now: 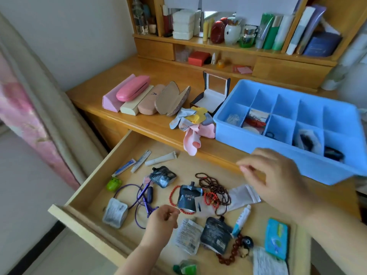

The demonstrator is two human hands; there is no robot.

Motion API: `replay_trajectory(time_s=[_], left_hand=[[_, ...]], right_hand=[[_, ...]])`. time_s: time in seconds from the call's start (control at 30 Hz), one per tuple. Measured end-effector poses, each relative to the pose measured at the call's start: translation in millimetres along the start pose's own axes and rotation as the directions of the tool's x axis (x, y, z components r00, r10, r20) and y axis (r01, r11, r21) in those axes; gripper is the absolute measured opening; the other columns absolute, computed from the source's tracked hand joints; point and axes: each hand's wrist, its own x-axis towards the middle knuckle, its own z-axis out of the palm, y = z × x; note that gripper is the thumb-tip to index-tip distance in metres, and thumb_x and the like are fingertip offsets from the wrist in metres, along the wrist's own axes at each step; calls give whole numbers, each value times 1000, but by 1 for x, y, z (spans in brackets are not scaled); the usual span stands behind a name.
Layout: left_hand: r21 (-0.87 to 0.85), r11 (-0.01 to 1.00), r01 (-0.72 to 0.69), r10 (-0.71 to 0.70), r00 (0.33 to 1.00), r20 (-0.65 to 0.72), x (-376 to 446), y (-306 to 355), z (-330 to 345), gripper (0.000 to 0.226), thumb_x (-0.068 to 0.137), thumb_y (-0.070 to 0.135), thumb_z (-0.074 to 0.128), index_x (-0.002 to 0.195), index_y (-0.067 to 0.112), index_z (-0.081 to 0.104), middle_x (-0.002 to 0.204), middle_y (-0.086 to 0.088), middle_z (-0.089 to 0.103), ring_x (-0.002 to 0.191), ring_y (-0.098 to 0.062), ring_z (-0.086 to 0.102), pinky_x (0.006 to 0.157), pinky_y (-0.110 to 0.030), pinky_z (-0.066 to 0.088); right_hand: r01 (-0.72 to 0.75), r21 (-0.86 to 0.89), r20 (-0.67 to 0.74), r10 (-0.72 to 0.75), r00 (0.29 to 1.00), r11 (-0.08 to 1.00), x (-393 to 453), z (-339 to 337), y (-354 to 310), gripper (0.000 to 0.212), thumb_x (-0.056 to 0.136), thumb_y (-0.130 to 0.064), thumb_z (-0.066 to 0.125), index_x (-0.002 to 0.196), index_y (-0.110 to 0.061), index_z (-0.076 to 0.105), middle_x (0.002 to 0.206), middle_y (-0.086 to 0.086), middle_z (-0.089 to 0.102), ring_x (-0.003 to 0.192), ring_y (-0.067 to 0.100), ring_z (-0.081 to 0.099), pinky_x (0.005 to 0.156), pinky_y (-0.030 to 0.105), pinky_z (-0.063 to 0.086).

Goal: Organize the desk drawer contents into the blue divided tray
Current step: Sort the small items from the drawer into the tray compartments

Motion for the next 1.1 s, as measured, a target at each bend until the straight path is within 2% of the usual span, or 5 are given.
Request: replay_trajectory(time_s=[0.17, 0.4, 0.53, 0.87, 1.1], left_hand=[[284, 954, -96, 100, 995, 2, -6, -4, 5, 19, 95, 22, 45, 89, 33, 59, 83, 10, 63, 66, -5, 56, 55, -18, 41], [546, 670, -503, 336, 861, 382, -10, -13, 27, 33, 82, 27, 61, 113, 37, 60, 125, 12, 40, 120, -10, 40, 100, -23, 38], [641, 602, -476, 262, 876, 404, -9, -19, 31, 51, 84, 17, 58, 130, 37, 47, 143, 11, 23, 134, -14, 21, 109, -26, 32], [523, 797, -301, 268, 953, 139, -13, -11, 8, 52, 86, 5, 55, 133, 24, 45, 141, 3, 34, 126, -18, 41, 101, -25, 40], [450, 867, -212, 192, 977, 89, -12, -18, 9, 51, 87, 5, 50, 133, 26, 41, 139, 3, 35, 122, -15, 44, 87, -20, 47]], right_hand=[[-351, -5, 489, 308, 816, 936, -116, 48, -2, 12, 90, -25, 61, 94, -24, 72, 80, -22, 58, 71, -6, 53, 65, 9, 39], [-359, -277, 335, 440, 833, 891, -166, 54, 19, 29, 53, -11, 89, 75, -18, 71, 78, -4, 66, 72, 22, 66, 76, 42, 57], [-258, -568, 455, 559, 693, 782, -166, 60, 34, 51, 81, -25, 66, 130, -20, 52, 142, 5, 43, 131, 22, 40, 117, 44, 5], [-178, -683, 599, 683, 418, 708, -120, 63, 50, 62, 71, -40, 76, 122, -24, 46, 125, -2, 49, 116, 17, 53, 92, 33, 34], [-558, -313, 554, 625, 550, 768, -107, 11, 36, 29, 87, -12, 56, 107, -32, 60, 107, -8, 59, 89, 10, 56, 66, 20, 45]])
